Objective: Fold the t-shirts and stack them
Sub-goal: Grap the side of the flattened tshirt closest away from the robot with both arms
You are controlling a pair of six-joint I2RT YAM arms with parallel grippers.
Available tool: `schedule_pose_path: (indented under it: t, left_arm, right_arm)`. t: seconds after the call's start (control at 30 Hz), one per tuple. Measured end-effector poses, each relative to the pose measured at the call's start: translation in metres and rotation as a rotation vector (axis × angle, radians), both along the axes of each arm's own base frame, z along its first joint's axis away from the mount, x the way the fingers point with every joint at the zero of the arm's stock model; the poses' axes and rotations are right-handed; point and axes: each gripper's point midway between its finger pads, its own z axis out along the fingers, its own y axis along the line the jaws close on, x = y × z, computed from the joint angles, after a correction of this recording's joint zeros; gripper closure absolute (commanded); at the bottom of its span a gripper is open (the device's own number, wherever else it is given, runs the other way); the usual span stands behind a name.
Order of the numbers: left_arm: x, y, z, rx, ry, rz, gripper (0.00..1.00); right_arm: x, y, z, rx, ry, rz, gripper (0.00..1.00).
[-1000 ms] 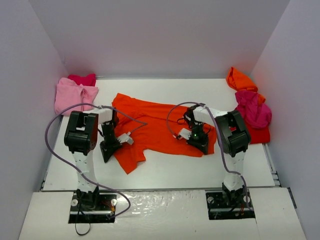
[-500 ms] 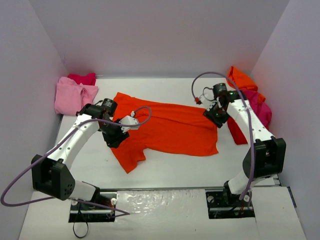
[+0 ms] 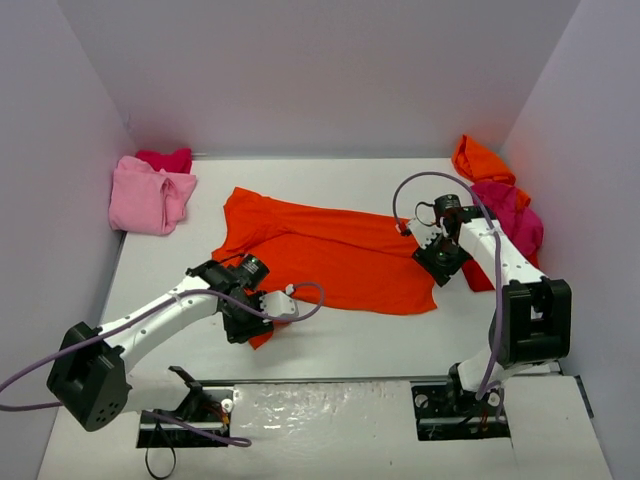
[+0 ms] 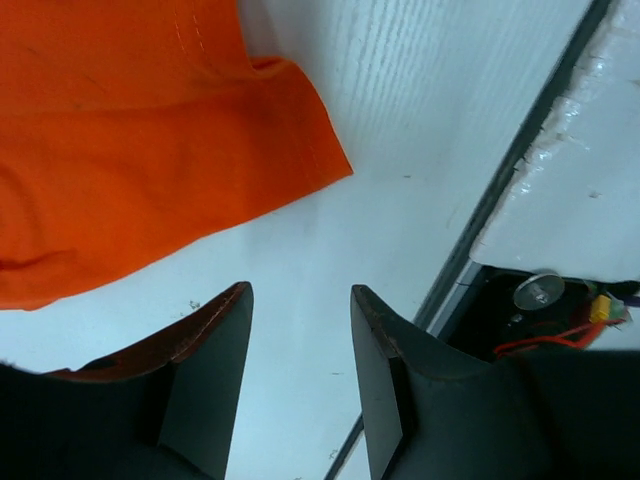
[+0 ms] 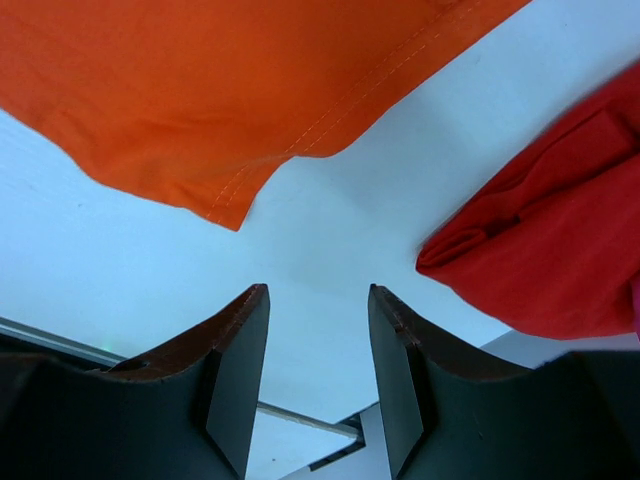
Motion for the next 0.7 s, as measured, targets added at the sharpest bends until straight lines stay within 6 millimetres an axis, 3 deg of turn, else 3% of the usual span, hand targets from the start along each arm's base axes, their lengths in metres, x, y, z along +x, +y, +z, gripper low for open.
schedule_pose_path:
  t: [0.3,0.47,0.7]
  left_arm:
    - [0.017,-0.018,-0.015,0.035,-0.131,-0.056,0.60]
    - [0.012,-0.028,-0.030,0.066,-0.131,-0.120,0.60]
    - [0.009,-0.026,-0.037,0.069,-0.128,-0.125,0.60]
  right_arm:
    - [0.009,-0.010,-0.010,0.031,-0.003,-0.074,0.59]
    - [0.009,-0.011,-0.010,0.040,-0.006,-0.093,0.59]
    - [0.009,-0.010,-0.010,0.048,-0.007,-0.110,0.59]
